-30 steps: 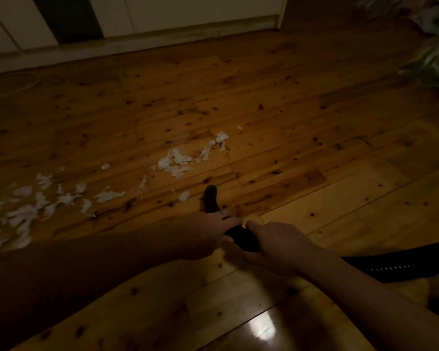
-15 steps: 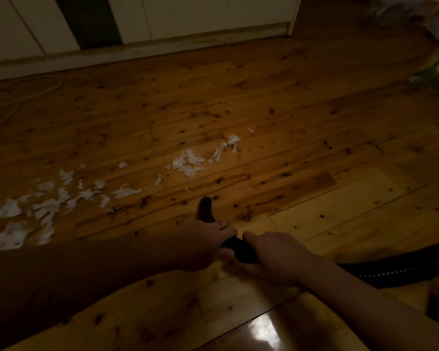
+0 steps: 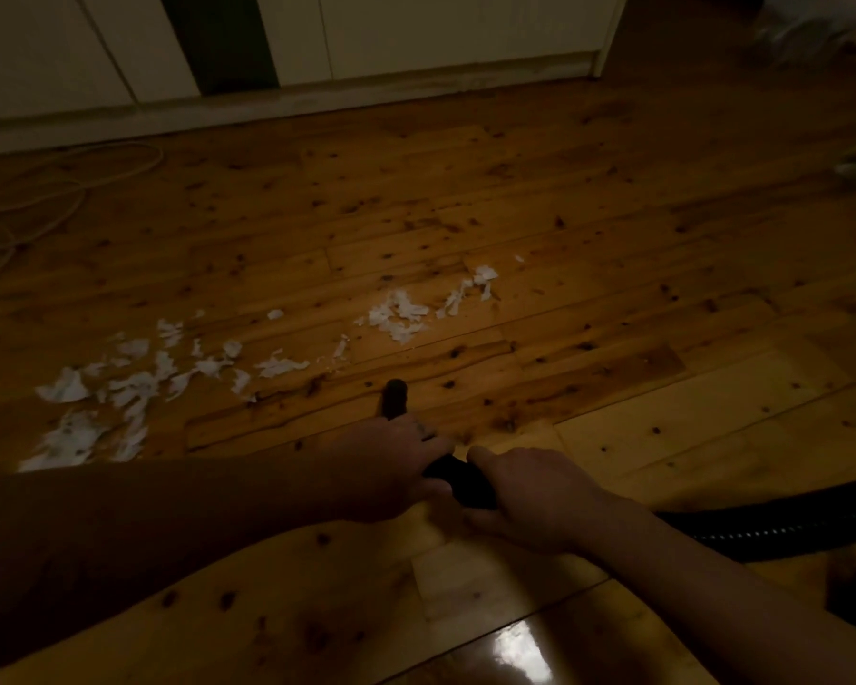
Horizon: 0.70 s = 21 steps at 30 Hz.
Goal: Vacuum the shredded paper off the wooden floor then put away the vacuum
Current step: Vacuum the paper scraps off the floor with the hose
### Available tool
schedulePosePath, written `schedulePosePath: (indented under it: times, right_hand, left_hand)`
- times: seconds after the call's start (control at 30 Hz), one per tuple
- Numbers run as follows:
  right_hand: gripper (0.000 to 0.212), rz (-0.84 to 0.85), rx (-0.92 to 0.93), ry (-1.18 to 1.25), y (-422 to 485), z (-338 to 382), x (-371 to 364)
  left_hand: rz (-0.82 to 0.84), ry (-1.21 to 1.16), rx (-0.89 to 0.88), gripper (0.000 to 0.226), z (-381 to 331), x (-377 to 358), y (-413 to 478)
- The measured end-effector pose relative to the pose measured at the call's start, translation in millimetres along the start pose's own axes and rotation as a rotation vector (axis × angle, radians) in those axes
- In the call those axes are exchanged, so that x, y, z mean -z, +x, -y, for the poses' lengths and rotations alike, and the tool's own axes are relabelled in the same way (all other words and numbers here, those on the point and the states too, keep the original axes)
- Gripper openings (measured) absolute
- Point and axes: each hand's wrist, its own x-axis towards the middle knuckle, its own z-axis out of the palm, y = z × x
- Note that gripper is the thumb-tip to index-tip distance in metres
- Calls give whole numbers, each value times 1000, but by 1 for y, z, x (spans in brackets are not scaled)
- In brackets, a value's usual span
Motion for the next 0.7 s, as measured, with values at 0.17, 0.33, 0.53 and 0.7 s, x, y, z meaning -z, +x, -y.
schedulePosePath:
  times: [0.17,0.33,0.53,0.7]
  right_hand:
    - [48,25,11,-10,5,10,-2]
    - [47,27,26,4,14,20,-2]
    - [45,37,26,31,23,31,-1]
    - [44,40,34,20,34,39,1]
  left_hand:
    - [37,-26,20,44,4,-2,-9]
    - [42,-54,44,45,13,-5,-20]
    - [12,-48,64,45,21,-7,-31]
    - [-51,29,36,42,31,-12,-39]
